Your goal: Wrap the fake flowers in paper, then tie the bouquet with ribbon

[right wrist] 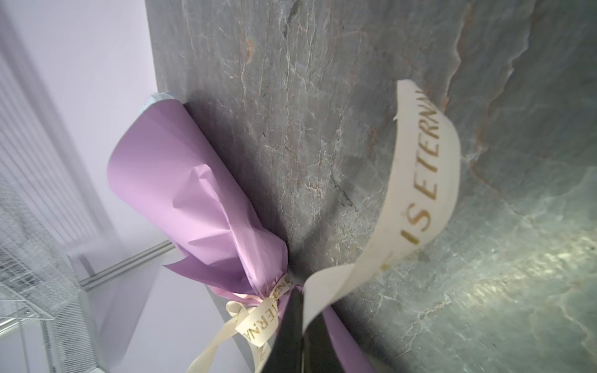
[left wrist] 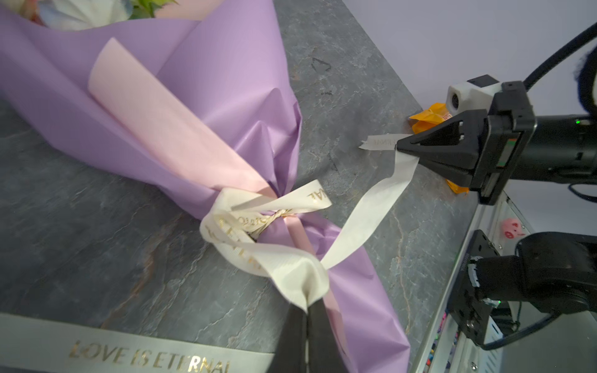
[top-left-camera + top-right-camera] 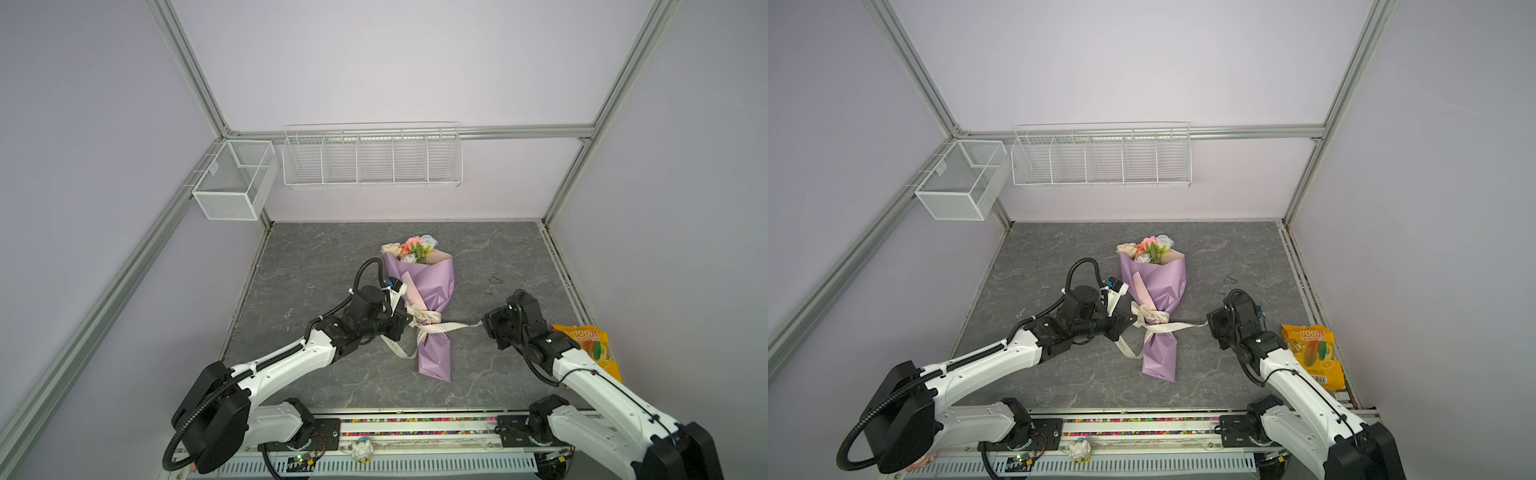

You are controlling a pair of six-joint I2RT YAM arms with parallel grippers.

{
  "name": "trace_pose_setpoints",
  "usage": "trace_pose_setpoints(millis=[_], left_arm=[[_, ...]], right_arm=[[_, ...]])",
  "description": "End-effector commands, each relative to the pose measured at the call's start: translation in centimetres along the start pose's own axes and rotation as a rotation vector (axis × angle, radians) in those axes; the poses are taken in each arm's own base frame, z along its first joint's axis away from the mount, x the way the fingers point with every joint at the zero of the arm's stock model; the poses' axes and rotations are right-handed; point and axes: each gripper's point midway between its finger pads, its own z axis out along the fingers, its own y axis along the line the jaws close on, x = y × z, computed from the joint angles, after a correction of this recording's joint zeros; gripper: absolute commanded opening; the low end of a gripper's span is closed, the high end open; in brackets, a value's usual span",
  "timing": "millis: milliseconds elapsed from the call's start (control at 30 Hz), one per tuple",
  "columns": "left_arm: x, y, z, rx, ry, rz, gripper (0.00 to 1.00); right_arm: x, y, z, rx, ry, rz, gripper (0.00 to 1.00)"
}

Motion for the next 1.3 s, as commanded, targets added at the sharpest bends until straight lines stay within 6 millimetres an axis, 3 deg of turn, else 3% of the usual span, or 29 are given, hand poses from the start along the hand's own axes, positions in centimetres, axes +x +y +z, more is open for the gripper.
trace_pose_setpoints(millis=[0,267,400,467,567,633,700,833,933,1067,1267], left_arm=[[0.5,2.1,-0.9,-0.088,-0.066,-0.08,0.0],[3.3,4.7,-0.8,-0.142,-0.115,-0.3,0.0],[4.9,4.5,-0.2,-0.109,-0.069,-0.361,0.12],[5.5,4.2,0.0,-0.09,-0.043,-0.368,0.24],[6.7,5.2,-0.3,-0.151,-0.011,-0.406,0.42],[7.0,5.8,-1.1,-0.191,-0.02,-0.407,0.45],[6.3,6.3,-2.3,-0.229,-0.061,-0.393,0.47],[3.0,6.0,-4.9,-0.252,-0.198,-0.207,0.54],[-0.1,3.7,-6.0,-0.195,-0.247,0.011,0.53],[-2.3,0.7,-4.1,-0.103,-0.143,0.258,0.53],[-3.5,-0.3,0.9,-0.053,0.084,0.491,0.52]], right_arm=[[0.9,1.2,0.3,0.017,0.08,-0.146,0.06],[0.2,0.5,0.4,0.073,0.052,-0.193,0.06],[0.5,0.5,0.4,0.069,0.071,-0.227,0.06],[0.6,0.6,0.4,0.067,0.078,-0.248,0.06],[0.4,0.4,0.3,0.082,0.068,-0.274,0.06],[0.2,0.4,0.1,0.086,0.058,-0.279,0.06],[0.1,0.6,0.0,0.079,0.055,-0.281,0.06],[0.3,1.1,0.0,0.071,0.067,-0.3,0.06],[0.2,1.2,-0.2,0.068,0.063,-0.305,0.06],[0.3,1.7,-0.3,0.057,0.07,-0.327,0.06],[0.5,1.9,-0.2,0.053,0.085,-0.331,0.06]])
